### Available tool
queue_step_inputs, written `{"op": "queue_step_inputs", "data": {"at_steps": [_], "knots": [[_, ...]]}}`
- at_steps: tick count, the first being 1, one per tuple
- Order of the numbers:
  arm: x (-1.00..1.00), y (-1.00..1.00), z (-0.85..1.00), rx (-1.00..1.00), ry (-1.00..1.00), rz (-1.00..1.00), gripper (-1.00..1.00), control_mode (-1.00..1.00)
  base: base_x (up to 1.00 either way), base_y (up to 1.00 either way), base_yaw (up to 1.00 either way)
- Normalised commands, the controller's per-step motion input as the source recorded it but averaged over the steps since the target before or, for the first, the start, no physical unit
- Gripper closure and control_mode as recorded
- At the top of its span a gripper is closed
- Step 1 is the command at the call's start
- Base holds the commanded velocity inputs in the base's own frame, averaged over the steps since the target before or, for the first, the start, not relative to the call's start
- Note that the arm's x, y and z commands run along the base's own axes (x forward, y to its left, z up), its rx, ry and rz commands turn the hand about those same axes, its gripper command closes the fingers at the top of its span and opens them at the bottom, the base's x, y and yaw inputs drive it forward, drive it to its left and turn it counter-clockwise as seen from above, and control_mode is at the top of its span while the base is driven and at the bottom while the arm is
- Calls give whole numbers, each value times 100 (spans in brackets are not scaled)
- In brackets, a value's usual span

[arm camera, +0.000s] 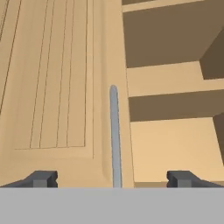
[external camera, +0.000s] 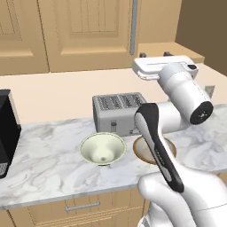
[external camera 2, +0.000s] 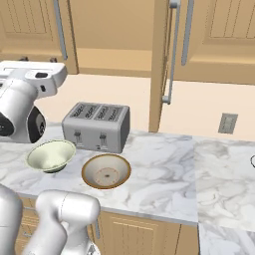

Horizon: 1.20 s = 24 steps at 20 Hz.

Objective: Open the cabinet. Pick the bowls from the counter and place them in the cabinet. Then close the cabinet.

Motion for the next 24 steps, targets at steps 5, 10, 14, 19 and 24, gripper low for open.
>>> {"op": "queue_step_inputs", "data": {"at_steps": [5, 10, 14, 19, 24], "knots": [[40, 0, 0, 0, 0, 3, -100, -100, 0, 0, 0], [48, -1, 0, 0, 0, 0, -100, -100, 0, 0, 0], [53, 0, 0, 0, 0, 0, -100, -100, 0, 0, 0], [57, 0, 0, 0, 0, -1, -100, -100, 0, 0, 0], [57, 0, 0, 0, 0, -6, -100, -100, 0, 0, 0]]}}
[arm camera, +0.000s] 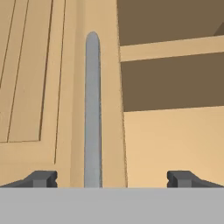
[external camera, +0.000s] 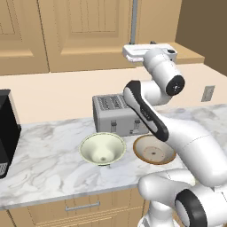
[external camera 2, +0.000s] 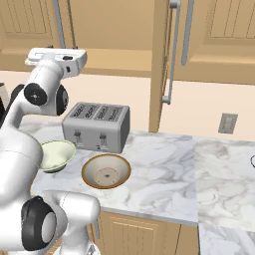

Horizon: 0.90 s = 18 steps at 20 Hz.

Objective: Open the cabinet. Pick the bowls from the counter and place them in the cabinet. Then close the cabinet.

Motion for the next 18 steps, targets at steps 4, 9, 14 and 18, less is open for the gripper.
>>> {"op": "queue_step_inputs", "data": {"at_steps": [4, 9, 14, 18], "knots": [[57, 0, 0, 0, 0, -8, -100, -100, 0, 0, 0], [68, 0, 0, 0, 1, -8, -100, -100, 0, 0, 0], [68, 2, 0, -1, 1, -5, -100, -100, 0, 0, 0], [72, 2, 0, -1, 3, 0, -100, -100, 0, 0, 0]]}}
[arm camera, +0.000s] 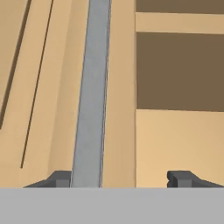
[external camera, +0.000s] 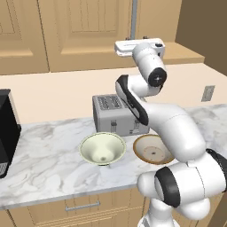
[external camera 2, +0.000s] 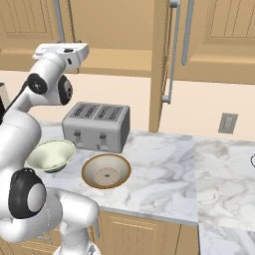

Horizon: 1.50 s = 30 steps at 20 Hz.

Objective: Open the cabinet. Pick the bowls from the counter and place them in the cabinet. Then close the cabinet.

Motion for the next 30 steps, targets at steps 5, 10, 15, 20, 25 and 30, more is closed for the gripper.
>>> {"op": "queue_step_inputs", "data": {"at_steps": [5, 10, 15, 20, 25, 30], "knots": [[94, -6, -1, 0, 8, 0, 100, -100, 0, 0, 0], [69, -10, 0, 0, 5, 0, 100, -100, 0, 0, 0], [71, 0, -12, 0, 3, 0, 100, -100, 0, 0, 0], [100, 0, -40, -1, 8, 0, 100, -100, 0, 0, 0], [30, 80, -48, -6, 1, -9, 100, -100, 0, 0, 0], [94, 36, -57, 2, 0, 0, 100, -100, 0, 0, 0]]}}
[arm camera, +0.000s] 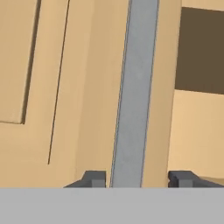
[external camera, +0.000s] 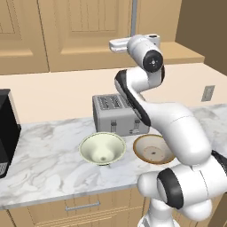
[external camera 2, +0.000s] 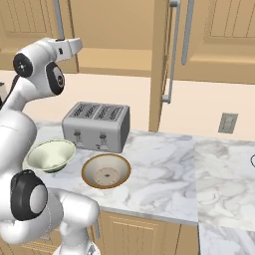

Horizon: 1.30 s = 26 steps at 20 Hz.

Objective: Open the cabinet. Pick the bowls from the counter and place them in the cabinet. Then close the cabinet.

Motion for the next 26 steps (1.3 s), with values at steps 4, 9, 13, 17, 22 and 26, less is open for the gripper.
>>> {"op": "queue_step_inputs", "data": {"at_steps": [4, 9, 13, 17, 22, 26], "knots": [[18, 55, -50, 13, 14, 22, 100, -100, 0, 0, 0], [-86, 100, -1, 9, 15, 25, 100, -100, 0, 0, 0], [-88, 100, -7, 1, 13, 17, 100, -100, 0, 0, 0], [-98, 100, -21, 0, 12, 9, 100, -100, 0, 0, 0], [-100, 100, -47, 0, 9, 0, 100, -100, 0, 0, 0], [-97, 100, -63, 0, 8, 0, 100, -100, 0, 0, 0]]}}
